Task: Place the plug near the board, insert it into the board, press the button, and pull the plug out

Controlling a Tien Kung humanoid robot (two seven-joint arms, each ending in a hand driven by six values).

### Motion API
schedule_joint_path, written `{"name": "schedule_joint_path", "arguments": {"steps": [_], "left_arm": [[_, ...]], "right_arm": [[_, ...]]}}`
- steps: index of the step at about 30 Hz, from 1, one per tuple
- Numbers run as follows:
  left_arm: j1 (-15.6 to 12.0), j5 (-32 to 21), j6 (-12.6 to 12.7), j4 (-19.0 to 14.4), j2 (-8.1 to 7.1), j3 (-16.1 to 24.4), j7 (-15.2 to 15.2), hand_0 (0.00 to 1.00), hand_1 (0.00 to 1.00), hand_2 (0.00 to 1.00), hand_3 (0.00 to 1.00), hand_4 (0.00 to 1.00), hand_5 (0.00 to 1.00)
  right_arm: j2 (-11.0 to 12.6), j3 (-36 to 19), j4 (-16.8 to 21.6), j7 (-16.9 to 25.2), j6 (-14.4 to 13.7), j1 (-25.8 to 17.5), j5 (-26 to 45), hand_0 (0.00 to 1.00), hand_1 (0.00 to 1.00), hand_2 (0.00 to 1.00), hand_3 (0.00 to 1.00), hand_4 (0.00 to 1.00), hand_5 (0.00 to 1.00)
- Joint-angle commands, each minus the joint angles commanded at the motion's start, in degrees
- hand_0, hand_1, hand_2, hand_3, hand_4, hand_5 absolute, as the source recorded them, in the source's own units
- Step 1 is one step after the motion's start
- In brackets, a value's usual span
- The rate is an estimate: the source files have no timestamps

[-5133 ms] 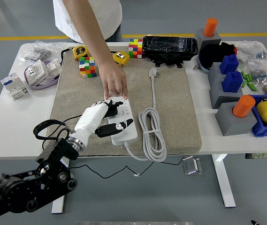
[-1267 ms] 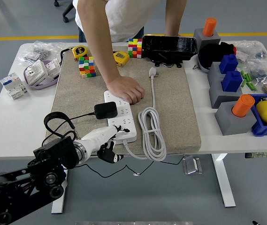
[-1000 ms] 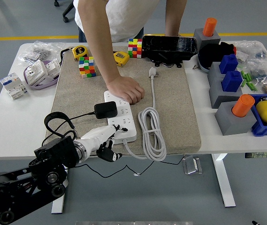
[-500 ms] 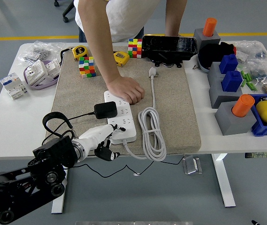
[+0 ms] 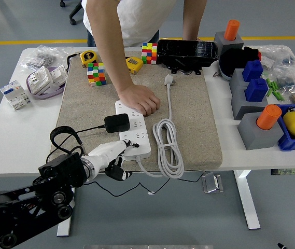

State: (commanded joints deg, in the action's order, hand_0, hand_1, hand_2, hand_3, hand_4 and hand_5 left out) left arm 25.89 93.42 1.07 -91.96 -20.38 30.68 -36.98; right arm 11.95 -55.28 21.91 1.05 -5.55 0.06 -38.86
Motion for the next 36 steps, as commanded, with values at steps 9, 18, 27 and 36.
{"name": "schedule_joint_path", "arguments": {"steps": [9,18,27,36], "left_arm": [[-0.1,2.0,-0.5,1.1,0.15,-0.1,0.0,0.071,0.08,0.149,0.849,0.737,0.002],[-0.3,1.8,0.5,0.1,-0.08,0.9,0.0,0.072,0.079,0.15,0.845,0.731,0.002],[-0.6,-4.5,6.3,-3.9,-0.51,3.6,6.4,0.074,0.082,0.155,0.787,0.557,0.002],[-1.8,-15.6,19.5,-0.1,0.21,4.1,22.4,0.167,0.124,0.25,0.609,0.706,0.169]], "right_arm": [[0.0,0.1,0.0,0.0,0.0,0.0,0.0,0.607,0.64,0.65,0.554,0.948,0.485],[-0.1,-0.1,0.1,0.0,0.0,0.0,0.0,0.605,0.639,0.65,0.554,0.949,0.487],[-0.1,0.1,0.1,0.0,0.0,-0.1,0.0,0.607,0.639,0.65,0.553,0.948,0.486],[0.0,0.2,-0.1,0.0,0.0,0.0,0.1,0.607,0.638,0.65,0.553,0.948,0.486]]}}
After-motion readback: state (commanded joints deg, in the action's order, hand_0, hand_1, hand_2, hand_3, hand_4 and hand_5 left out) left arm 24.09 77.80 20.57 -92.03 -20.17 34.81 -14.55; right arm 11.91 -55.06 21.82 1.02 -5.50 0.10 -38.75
